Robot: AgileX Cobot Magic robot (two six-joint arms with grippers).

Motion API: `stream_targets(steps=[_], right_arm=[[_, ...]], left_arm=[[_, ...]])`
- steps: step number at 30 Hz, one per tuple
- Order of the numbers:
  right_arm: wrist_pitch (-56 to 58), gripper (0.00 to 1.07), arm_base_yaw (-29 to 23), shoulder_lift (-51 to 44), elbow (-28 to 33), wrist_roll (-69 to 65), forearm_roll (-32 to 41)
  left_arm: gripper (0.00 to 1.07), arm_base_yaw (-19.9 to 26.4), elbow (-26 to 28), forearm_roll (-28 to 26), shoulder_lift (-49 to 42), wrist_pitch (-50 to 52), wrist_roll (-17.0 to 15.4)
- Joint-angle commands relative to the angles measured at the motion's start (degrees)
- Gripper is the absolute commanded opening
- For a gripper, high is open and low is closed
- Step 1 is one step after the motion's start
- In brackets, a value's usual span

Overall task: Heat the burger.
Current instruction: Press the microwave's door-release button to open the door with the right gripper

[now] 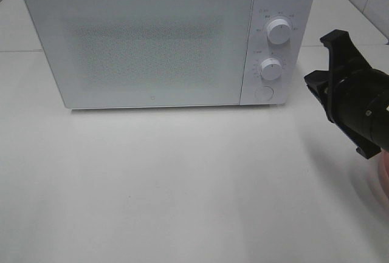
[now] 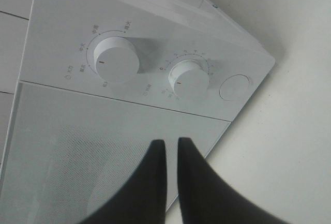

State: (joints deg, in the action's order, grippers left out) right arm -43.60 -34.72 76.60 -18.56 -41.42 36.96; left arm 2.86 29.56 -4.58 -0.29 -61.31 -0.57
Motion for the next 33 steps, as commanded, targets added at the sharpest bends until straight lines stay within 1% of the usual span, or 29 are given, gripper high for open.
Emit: stream_targets(steps=[1, 10, 12, 17, 18, 21, 23, 24, 28, 29, 33], right_arm=[[0.3, 0.00, -0.3, -0.1, 0.0, -1.9, -1.1], [2.6, 0.00, -0.3, 0.2, 0.0, -8.8, -0.9], [2.6, 0.00, -0.3, 2.6, 0.0, -13.4, -1.1], [1.0, 0.00, -0.3, 5.9, 0.0, -17.1, -2.1], [-0.6, 0.00, -0.3, 7.9, 0.0, -18.9, -2.8], [-1.4, 0.00, -0.3, 8.9, 0.0, -19.8, -2.8], [-3.8, 0.00, -0.2, 13.1, -0.4, -22.7, -3.0], [-3.8, 0.00, -0.2, 13.1, -0.4, -22.7, -3.0], [-5.8, 0.00, 0.7, 16.9, -1.6, -25.3, -5.9], [-6.9, 0.00, 1.6, 18.6, -2.4, -27.4, -8.0], [-7.3, 0.00, 3.6, 21.1, -3.8, -29.3, -10.7]], left_arm=[[1.01, -0.3, 0.0, -0.1, -0.9, 0.0, 0.0], [1.01, -0.3, 0.0, -0.1, -0.9, 0.0, 0.0], [1.01, -0.3, 0.0, -0.1, -0.9, 0.0, 0.0], [1.01, -0.3, 0.0, -0.1, -0.9, 0.0, 0.0], [1.01, -0.3, 0.0, -0.1, -0.9, 0.0, 0.0], [1.01, -0.3, 0.0, -0.1, -0.9, 0.0, 0.0], [1.01, -0.3, 0.0, -0.1, -0.9, 0.0, 0.0], [1.01, -0.3, 0.0, -0.1, -0.9, 0.0, 0.0], [1.01, -0.3, 0.0, -0.1, -0.9, 0.0, 0.0], [1.01, -0.3, 0.0, -0.1, -0.9, 0.0, 0.0], [1.01, -0.3, 0.0, -0.1, -0.9, 0.0, 0.0]])
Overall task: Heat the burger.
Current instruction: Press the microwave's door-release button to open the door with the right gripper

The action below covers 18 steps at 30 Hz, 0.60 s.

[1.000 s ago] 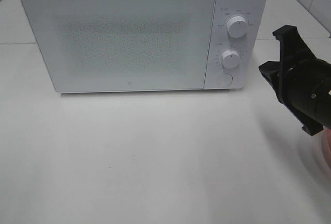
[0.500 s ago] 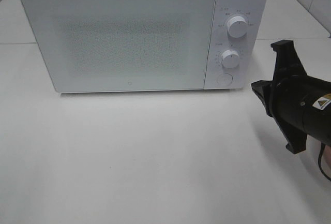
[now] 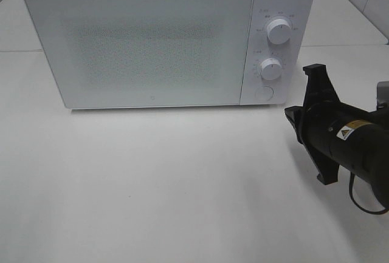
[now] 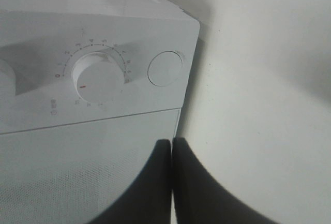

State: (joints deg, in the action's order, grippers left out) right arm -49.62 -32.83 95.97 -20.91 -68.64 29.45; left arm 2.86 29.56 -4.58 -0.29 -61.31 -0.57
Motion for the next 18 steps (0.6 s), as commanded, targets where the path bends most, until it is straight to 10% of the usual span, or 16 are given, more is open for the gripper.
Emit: stream_targets(steps=[1, 18], right_arm=[[-1.5, 0.00, 2.3, 2.7, -1.9, -2.2, -4.2], [-5.3, 0.00, 10.7, 14.6, -9.9, -7.6, -13.3]], left_arm=[[1.01, -0.3, 0.0, -0.1, -0.9, 0.0, 0.0], [1.01, -0.3, 0.0, -0.1, -0.9, 0.0, 0.0]])
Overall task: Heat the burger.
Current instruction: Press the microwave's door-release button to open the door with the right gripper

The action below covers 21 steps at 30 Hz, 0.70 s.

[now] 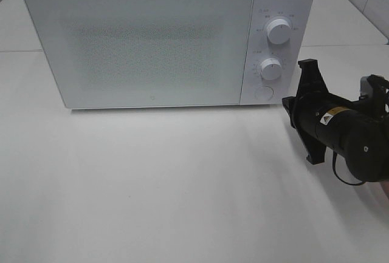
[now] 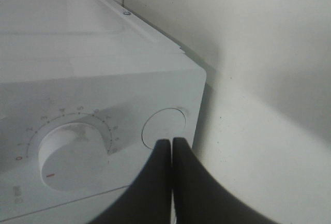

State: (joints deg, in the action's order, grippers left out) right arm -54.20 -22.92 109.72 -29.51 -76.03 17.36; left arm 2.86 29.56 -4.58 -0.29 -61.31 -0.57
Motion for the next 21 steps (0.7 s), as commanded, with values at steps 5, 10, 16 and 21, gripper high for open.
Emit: stream_targets(steps=[5, 10, 16, 21], right_arm=[[-0.7, 0.00, 1.0, 3.4, -3.3, -0.3, -1.6], [-0.7, 0.00, 1.0, 5.7, -5.3, -1.0, -2.2], [-0.6, 0.00, 1.0, 9.1, -8.9, -2.2, -2.3], [-0.4, 0.00, 1.0, 10.1, -10.6, -3.3, -2.2]], left_arm=[[1.01, -0.3, 0.0, -0.1, -0.9, 0.0, 0.0], [1.01, -0.3, 0.0, -0.1, -0.9, 0.0, 0.0], [1.01, -0.3, 0.0, -0.1, -0.9, 0.0, 0.0], [1.01, -0.3, 0.0, -0.1, -0.9, 0.0, 0.0]])
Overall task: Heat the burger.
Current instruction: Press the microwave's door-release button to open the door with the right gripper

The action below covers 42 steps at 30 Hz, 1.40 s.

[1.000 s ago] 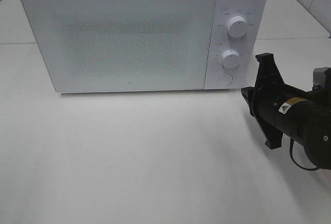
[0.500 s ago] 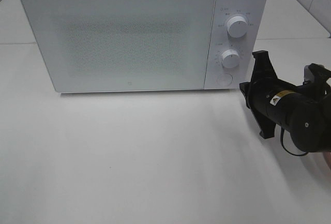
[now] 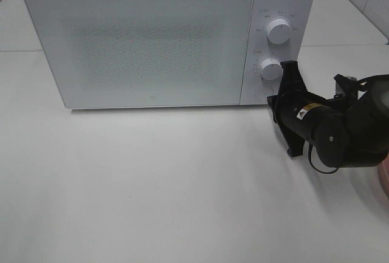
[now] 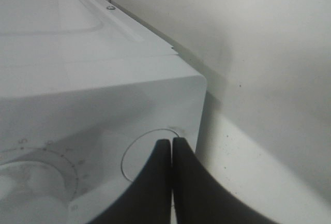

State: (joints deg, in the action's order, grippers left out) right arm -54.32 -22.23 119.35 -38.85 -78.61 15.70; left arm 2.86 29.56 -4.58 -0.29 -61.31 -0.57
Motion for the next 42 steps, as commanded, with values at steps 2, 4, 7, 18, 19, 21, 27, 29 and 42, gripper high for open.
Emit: stream_targets(steps=[2, 4, 7, 18, 19, 21, 27, 29, 42], right_arm=[[-0.5, 0.00, 0.3, 1.0, -2.1, -0.9, -0.5], [-0.5, 0.00, 0.3, 1.7, -3.2, -2.2, -0.6], [-0.5, 0.00, 0.3, 2.3, -4.3, -3.7, -0.6], [-4.0, 0.00, 0.3, 3.6, -6.9, -4.0, 2.5], [-6.5, 0.00, 0.3, 3.6, -7.1, -4.0, 2.5], [-7.4, 0.00, 0.3, 3.6, -7.3, -4.0, 2.7], [-8.7, 0.00, 0.3, 3.8, -9.5, -3.2, 5.5], [-9.3, 0.00, 0.3, 3.8, -10.0, -3.2, 5.7], [-9.7, 0.00, 3.2, 3.8, -13.2, -1.6, 5.2]], left_arm=[[1.01, -0.3, 0.0, -0.1, -0.9, 0.0, 0.0], [1.01, -0.3, 0.0, -0.1, -0.9, 0.0, 0.0], [1.01, -0.3, 0.0, -0.1, -0.9, 0.0, 0.0], [1.01, -0.3, 0.0, -0.1, -0.9, 0.0, 0.0], [1.01, -0.3, 0.0, -0.1, -0.9, 0.0, 0.0], [1.01, -0.3, 0.0, -0.1, -0.9, 0.0, 0.0], [1.01, -0.3, 0.0, -0.1, -0.9, 0.0, 0.0], [1.01, -0.3, 0.0, -0.1, -0.9, 0.0, 0.0], [1.01, -0.3, 0.0, -0.1, -0.9, 0.0, 0.0]])
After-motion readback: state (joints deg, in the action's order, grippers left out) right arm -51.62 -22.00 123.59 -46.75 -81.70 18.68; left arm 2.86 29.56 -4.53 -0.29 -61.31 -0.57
